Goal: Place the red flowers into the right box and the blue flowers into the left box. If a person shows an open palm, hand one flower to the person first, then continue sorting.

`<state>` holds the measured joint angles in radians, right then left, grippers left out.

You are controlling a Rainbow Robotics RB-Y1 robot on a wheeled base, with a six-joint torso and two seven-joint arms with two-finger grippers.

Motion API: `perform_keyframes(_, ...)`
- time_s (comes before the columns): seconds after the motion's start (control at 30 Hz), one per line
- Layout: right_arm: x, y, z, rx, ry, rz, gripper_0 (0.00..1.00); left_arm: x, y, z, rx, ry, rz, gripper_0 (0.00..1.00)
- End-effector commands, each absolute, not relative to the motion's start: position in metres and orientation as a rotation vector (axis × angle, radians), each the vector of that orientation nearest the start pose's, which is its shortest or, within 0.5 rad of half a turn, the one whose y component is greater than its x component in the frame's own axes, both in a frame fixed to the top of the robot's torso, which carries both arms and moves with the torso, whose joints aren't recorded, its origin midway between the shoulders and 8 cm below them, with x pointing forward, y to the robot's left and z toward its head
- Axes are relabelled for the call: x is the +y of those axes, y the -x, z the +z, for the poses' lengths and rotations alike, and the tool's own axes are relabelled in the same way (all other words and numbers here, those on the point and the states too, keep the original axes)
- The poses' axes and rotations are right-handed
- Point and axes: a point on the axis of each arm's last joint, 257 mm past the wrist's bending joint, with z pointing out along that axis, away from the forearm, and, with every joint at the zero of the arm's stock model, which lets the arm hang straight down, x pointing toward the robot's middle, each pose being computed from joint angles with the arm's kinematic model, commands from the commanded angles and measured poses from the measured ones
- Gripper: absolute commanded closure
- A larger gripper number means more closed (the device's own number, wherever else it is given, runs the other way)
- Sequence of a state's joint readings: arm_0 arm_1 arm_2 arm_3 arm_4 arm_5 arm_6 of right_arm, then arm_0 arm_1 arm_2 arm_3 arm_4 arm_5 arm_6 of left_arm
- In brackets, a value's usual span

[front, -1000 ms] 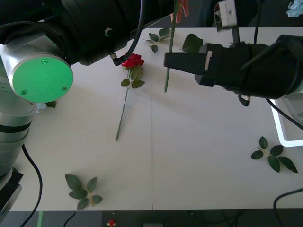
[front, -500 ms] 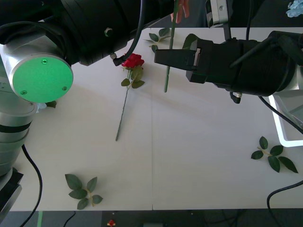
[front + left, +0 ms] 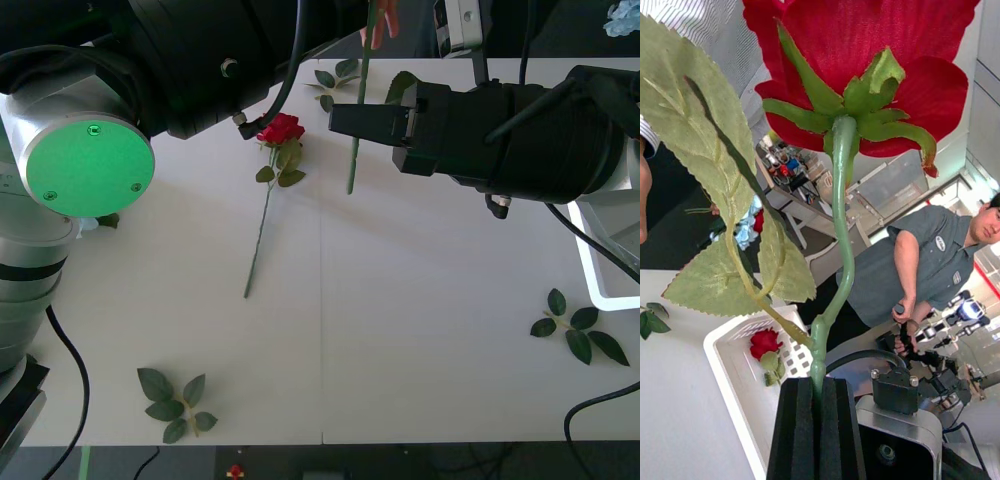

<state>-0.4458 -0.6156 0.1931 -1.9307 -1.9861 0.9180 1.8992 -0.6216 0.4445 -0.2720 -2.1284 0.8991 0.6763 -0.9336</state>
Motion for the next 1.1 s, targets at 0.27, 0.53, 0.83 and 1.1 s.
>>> perform_keyframes(0.27, 0.014, -0.373, 0.044, 1.506, 0.772, 1.56, 1.0, -0.054, -0.431, 0.118, 1.498, -0.274, -1.364, 0.46)
perform_keyframes(0.53, 0.014, -0.371, 0.046, 1.498, 0.773, 1.57, 1.0, -0.054, -0.431, 0.118, 1.498, -0.274, -1.364, 0.0)
perform_keyframes(0.83, 0.013, -0.371, 0.046, 1.495, 0.775, 1.569, 1.0, -0.054, -0.431, 0.118, 1.498, -0.274, -1.364, 0.0)
perform_keyframes(1.1, 0.003, -0.375, 0.051, 1.489, 0.76, 1.559, 1.0, -0.054, -0.431, 0.118, 1.498, -0.274, -1.364, 0.0)
